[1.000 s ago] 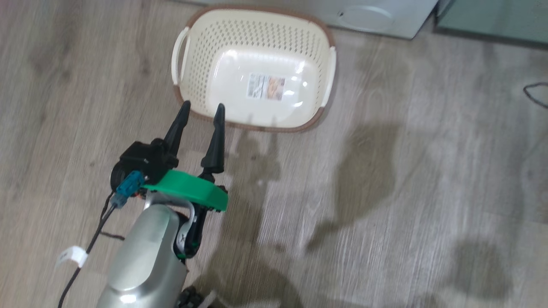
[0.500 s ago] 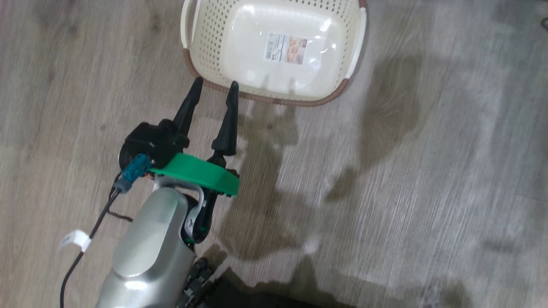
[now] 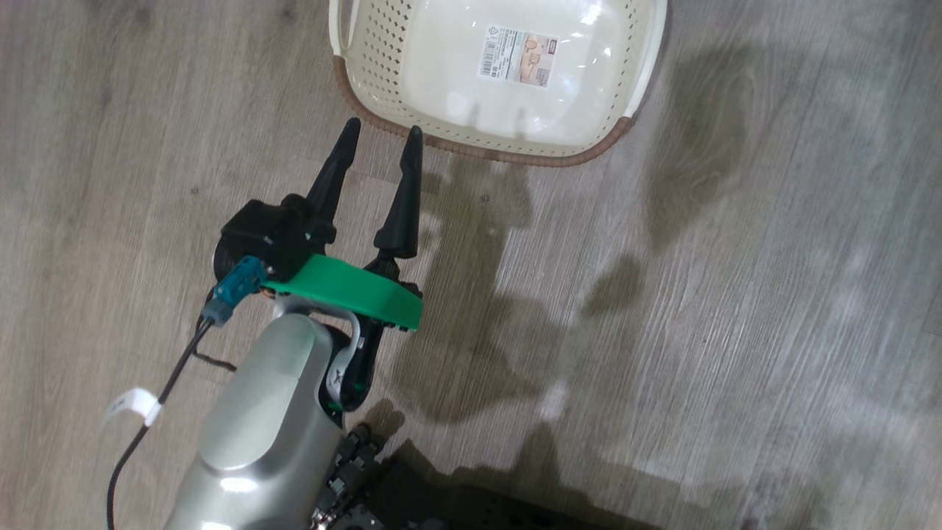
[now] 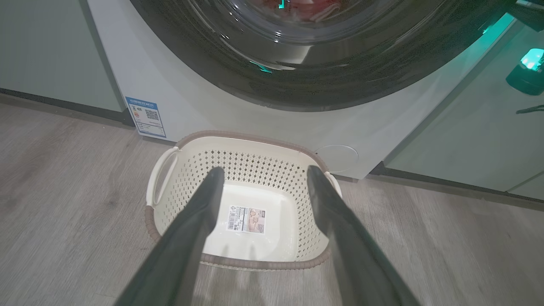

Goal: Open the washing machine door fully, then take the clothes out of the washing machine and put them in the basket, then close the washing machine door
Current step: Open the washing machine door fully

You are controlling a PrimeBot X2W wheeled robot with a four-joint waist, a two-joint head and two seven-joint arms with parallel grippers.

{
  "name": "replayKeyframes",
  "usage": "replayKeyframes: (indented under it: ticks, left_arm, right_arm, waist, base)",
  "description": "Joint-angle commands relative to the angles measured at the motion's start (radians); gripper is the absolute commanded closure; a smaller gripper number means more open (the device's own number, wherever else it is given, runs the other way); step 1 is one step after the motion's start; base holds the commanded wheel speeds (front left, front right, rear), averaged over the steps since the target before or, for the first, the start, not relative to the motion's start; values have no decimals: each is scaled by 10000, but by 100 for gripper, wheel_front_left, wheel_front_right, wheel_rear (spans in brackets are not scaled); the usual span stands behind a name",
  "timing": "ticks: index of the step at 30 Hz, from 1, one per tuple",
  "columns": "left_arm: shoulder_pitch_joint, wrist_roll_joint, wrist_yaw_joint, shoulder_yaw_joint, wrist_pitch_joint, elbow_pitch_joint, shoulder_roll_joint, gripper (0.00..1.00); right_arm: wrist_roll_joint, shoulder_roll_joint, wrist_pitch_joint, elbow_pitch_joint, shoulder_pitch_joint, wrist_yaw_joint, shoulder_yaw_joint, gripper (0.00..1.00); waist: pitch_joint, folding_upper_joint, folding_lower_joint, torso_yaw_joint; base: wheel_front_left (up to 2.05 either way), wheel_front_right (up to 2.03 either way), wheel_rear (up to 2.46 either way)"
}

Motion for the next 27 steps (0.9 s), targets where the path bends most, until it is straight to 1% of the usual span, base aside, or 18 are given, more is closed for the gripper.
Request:
replayKeyframes:
  ticks: [1,6,14,19,27]
  left_arm:
    - [-49,-75,50,238,-67,-283,212,0]
    - [-84,-123,83,216,-67,-317,212,0]
    - [13,-194,112,294,-67,-250,212,0]
    - [118,-173,83,372,-67,-152,212,0]
    - [506,24,-47,463,-67,107,212,0]
  right_arm:
    - [-131,286,77,-318,-328,75,101,100]
    - [-135,423,359,-407,-353,75,285,100]
    - [-310,340,1095,-442,501,75,861,100]
    - [-358,364,1408,-459,1282,75,1211,100]
    - [164,744,1767,-947,3034,75,1277,100]
  waist:
    - [37,0,-1,28]
    - [70,0,-1,89]
    - [-391,0,-1,83]
    - [-922,0,-1,87]
    - [-2133,0,-1,306]
  base:
    - [0,0,0]
    - [0,0,0]
    - [0,0,0]
    - [0,0,0]
    - [0,0,0]
